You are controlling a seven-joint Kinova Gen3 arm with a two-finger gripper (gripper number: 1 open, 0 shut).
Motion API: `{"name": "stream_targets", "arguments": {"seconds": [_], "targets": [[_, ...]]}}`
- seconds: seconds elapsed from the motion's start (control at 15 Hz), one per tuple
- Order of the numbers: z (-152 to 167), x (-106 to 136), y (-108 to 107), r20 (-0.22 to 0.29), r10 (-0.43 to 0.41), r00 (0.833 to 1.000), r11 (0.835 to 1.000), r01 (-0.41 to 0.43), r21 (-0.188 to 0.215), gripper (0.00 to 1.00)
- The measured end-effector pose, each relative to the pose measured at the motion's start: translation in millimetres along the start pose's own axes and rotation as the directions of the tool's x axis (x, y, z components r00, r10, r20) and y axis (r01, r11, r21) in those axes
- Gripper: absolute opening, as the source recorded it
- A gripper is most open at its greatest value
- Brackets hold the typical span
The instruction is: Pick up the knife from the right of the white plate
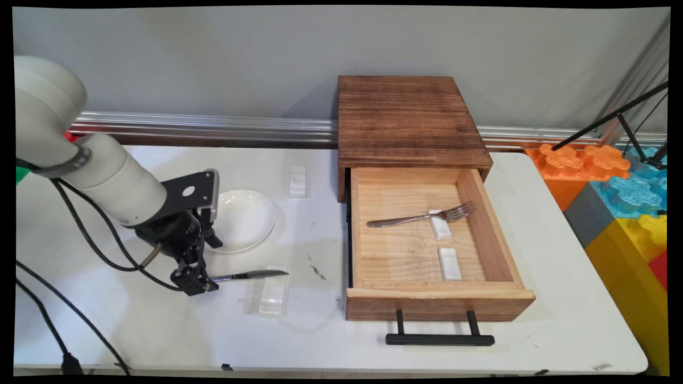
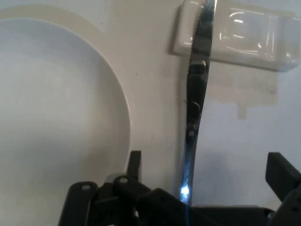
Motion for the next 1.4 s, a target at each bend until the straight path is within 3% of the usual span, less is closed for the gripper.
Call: {"name": "stream_targets", "arguments": {"seconds": [1.4], "targets": [[32.7,-0.1,6.9,-0.003,-0.046,0.999,0.999,0.046,-0.010,1.00]]}}
